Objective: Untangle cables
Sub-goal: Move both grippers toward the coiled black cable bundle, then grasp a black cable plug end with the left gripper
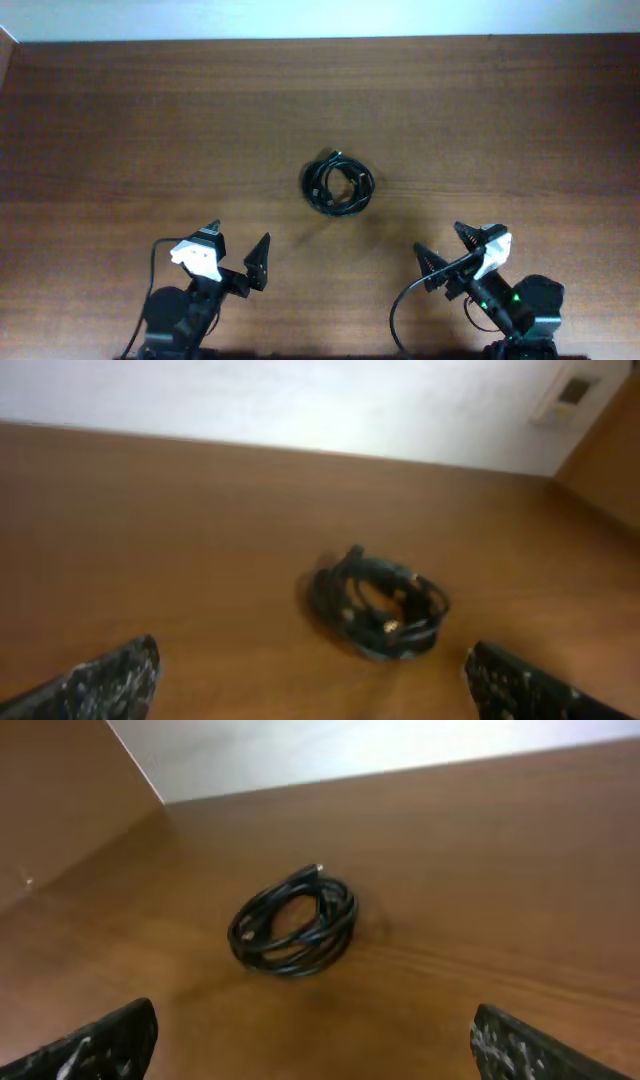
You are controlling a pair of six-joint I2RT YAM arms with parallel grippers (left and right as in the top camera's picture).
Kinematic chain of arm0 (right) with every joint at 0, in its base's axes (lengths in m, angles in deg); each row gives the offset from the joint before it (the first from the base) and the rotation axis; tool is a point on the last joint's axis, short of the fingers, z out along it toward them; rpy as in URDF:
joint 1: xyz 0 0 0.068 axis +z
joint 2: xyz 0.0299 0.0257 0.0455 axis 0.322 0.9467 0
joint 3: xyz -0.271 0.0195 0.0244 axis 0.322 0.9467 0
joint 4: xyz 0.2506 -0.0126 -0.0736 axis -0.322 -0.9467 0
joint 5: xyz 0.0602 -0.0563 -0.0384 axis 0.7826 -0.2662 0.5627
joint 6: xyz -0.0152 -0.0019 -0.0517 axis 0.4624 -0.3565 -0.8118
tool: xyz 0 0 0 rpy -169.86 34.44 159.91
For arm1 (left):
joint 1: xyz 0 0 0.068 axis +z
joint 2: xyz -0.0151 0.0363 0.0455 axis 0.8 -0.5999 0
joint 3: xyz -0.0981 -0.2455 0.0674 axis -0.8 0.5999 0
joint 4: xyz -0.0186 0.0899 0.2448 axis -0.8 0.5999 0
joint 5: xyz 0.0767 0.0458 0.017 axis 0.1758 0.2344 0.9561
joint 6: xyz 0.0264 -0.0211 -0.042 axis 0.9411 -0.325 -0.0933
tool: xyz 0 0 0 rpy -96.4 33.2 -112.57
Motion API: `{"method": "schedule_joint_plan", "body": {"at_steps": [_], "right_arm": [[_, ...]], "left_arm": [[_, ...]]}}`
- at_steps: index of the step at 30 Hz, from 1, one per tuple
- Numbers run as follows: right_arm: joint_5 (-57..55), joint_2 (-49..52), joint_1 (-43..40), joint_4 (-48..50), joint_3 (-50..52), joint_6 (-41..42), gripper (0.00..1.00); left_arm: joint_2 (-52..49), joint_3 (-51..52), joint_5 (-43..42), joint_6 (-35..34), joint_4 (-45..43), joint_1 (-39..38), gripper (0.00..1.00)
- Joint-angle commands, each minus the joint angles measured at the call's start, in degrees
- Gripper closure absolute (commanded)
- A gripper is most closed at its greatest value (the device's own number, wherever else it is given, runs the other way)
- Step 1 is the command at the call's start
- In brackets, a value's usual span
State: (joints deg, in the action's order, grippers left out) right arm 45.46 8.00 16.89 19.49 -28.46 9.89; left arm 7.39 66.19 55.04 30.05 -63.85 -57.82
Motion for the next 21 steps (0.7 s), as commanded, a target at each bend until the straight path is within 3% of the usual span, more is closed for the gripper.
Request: {"method": "schedule_joint_plan", "body": {"at_steps": [1, 5, 10, 11, 14, 16, 18, 21], "right_arm": [[0.79, 7.28, 0.00, -4.46, -8.96, 0.20, 0.01], [0.76, 18.99, 0.00, -19.74, -27.21, -0.20, 0.01], [0.15, 28.44, 0.79, -44.33, -48.30, -5.22, 0.01], [-4.90, 30.47, 2.36, -48.52, -53.33, -5.20, 0.01], [-11.50, 34.93, 8.79, -51.25, -62.58, -7.34, 0.01], [-10.21, 35.45, 11.04, -48.00, -62.99, -7.06, 0.01], [-9.16, 35.74, 11.06, -46.12, -62.99, -9.60, 0.01], [-19.74, 39.32, 11.06, -46.14, -62.99, -11.23, 0.01]], "left_arm": [[-10.58, -10.32, -2.64, -0.42, 3.74, 0.35, 0.01], [-31.63, -29.86, -7.98, 5.11, 16.68, 0.35, 0.01], [-54.99, -57.18, -9.84, 13.14, 45.46, 0.31, 0.01], [-60.74, -64.43, -10.10, 13.35, 52.02, 0.31, 0.01], [-70.62, -75.87, -19.02, 19.32, 58.40, -0.63, 0.01], [-72.74, -77.40, -27.61, 17.77, 57.16, -1.27, 0.01], [-72.67, -77.40, -16.92, 17.42, 54.62, -1.44, 0.01], [-72.96, -77.40, 8.98, 11.61, 52.48, -6.10, 0.01]]}}
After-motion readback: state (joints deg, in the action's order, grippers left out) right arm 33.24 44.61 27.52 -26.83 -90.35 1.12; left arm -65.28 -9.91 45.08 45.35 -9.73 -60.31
